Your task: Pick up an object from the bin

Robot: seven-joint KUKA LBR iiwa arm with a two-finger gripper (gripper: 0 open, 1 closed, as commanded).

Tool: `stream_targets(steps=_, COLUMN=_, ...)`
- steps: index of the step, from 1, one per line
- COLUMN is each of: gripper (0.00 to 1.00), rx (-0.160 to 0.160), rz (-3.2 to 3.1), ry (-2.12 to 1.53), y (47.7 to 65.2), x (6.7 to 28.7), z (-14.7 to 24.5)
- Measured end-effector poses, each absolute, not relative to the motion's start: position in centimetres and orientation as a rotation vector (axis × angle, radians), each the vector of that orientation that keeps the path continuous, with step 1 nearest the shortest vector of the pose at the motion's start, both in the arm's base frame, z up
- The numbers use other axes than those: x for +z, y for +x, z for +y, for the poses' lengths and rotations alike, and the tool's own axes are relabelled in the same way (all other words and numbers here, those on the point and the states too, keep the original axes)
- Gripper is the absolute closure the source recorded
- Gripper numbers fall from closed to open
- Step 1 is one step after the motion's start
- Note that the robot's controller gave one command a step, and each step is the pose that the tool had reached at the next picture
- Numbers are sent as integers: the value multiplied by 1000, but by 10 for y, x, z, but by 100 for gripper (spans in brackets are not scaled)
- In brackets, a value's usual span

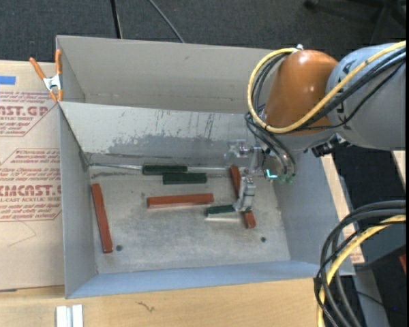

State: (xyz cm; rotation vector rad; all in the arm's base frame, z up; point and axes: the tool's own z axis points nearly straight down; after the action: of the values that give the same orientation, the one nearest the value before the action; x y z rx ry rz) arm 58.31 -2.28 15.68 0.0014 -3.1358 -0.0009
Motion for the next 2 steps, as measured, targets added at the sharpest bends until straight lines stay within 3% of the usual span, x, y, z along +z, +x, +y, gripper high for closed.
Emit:
stream_targets(steps=1, gripper=0, rx=-4, rz=-3139, ry=89, y=589, x=66, z=42)
stream_targets(steps=2, gripper=0, rx=-3, rz=-3139, ry=-126, y=552, x=100, z=63)
